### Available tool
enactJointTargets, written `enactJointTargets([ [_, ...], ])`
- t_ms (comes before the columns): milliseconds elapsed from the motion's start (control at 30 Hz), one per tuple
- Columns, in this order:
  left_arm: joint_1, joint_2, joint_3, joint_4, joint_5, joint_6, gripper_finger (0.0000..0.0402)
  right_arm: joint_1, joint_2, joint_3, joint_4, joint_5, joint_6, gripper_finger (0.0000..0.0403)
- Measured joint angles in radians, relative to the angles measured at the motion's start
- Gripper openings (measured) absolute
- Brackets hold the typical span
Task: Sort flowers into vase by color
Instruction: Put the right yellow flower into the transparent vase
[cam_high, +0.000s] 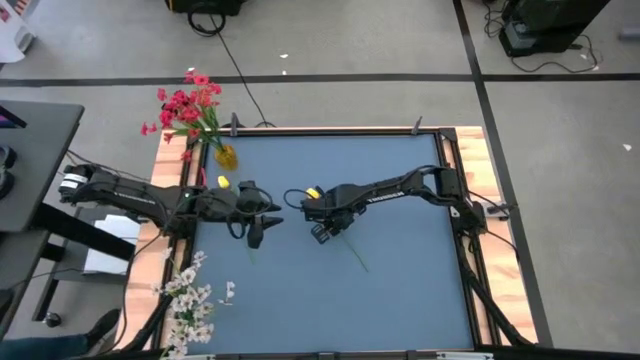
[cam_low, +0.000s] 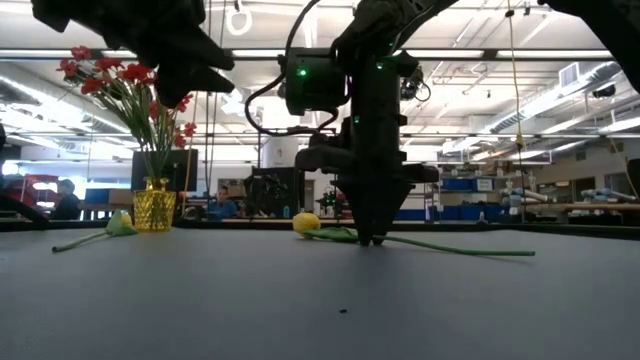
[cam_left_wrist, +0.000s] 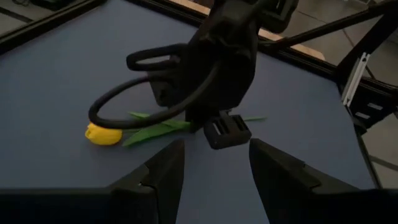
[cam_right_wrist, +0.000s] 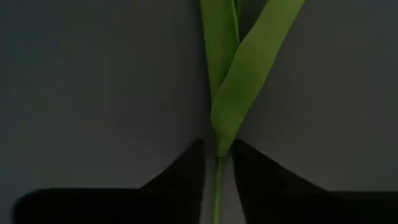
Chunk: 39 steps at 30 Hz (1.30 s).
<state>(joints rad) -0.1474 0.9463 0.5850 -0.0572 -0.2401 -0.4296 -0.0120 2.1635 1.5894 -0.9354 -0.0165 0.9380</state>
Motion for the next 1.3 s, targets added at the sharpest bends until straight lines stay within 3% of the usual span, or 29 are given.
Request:
enactJointTargets([
  [200,0.000,-0.018,-0.004,-0.055,0.001,-0.006,0.0185,0.002,0.000,-0.001,0.013,0.008,0.039,0.0012],
  [400,0.000,-0.110,-0.004,-0.101,0.011,-0.015,0.0185,0.017,-0.009,-0.005,0.060,0.034,0.126,0.0019],
  [700,0.001,-0.259,-0.003,-0.271,0.011,-0.025,0.0185,0.046,-0.084,-0.003,0.392,0.181,0.186,0.0005],
  [933,0.001,-0.280,-0.004,-0.295,0.008,-0.048,0.0185,0.088,-0.145,-0.003,0.572,0.346,0.090,0.0004],
  [1300,0.000,-0.285,-0.003,-0.146,0.000,-0.023,0.0185,0.149,-0.187,-0.002,0.786,0.438,-0.214,0.0003],
])
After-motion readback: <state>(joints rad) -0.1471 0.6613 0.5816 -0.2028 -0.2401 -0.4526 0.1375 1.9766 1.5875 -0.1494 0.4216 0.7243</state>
